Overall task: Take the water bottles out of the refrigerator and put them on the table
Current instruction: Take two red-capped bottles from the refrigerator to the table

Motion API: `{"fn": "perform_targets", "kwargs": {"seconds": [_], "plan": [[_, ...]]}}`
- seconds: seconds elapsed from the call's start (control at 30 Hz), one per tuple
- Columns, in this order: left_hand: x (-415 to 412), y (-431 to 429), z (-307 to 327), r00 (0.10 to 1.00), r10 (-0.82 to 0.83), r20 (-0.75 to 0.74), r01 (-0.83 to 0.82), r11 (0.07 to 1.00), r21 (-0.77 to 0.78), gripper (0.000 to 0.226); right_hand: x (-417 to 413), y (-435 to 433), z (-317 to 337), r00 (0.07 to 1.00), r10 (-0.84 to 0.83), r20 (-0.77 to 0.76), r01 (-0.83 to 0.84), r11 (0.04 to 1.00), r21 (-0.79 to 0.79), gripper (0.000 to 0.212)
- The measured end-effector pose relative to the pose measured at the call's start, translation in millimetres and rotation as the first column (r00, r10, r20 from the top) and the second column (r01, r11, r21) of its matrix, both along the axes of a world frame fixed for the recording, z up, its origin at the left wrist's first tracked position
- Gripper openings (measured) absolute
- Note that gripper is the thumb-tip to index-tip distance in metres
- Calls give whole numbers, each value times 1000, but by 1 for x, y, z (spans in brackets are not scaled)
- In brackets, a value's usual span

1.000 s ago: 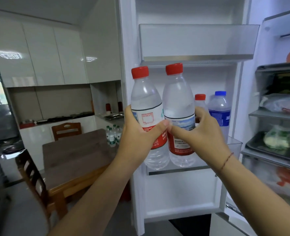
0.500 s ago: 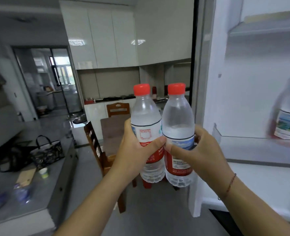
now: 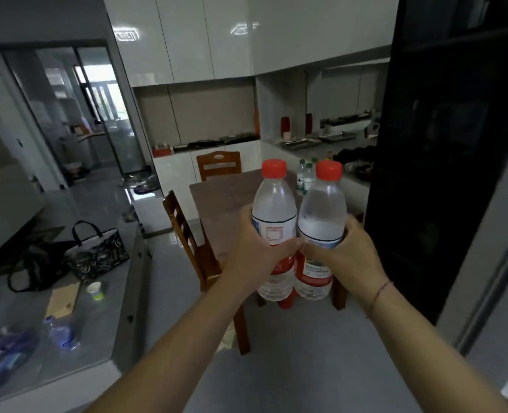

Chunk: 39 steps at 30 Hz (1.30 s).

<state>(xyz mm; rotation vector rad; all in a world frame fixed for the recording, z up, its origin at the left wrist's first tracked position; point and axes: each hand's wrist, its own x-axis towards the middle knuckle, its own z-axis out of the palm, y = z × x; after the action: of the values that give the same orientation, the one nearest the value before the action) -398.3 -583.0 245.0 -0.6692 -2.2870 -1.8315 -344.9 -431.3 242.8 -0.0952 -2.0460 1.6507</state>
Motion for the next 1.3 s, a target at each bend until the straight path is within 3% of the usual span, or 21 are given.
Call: {"fn": "perform_targets", "kwargs": {"seconds": [0.17, 0.4, 0.7, 1.1, 1.3], "plan": [[-71, 2, -24, 996, -34, 82, 32, 999, 32, 65, -60, 6, -23, 993, -97, 69, 99, 995, -30, 51], [-177, 42, -69, 973, -97, 211, 85, 994, 63, 65, -157, 48, -53, 972, -190, 141, 202, 977, -73, 60], [-313, 129, -100, 968, -99, 231, 77, 992, 101, 67, -303, 126, -89, 941, -246, 233, 278, 953, -117, 57], [-487, 223, -139, 963, -50, 266, 72, 995, -74, 62, -465, 223, -137, 891, -336, 305, 361, 932, -27, 64], [-569, 268, -158, 959, -75, 274, 102, 991, -87, 60, -540, 267, -153, 828, -419, 372, 440, 898, 33, 61]]}}
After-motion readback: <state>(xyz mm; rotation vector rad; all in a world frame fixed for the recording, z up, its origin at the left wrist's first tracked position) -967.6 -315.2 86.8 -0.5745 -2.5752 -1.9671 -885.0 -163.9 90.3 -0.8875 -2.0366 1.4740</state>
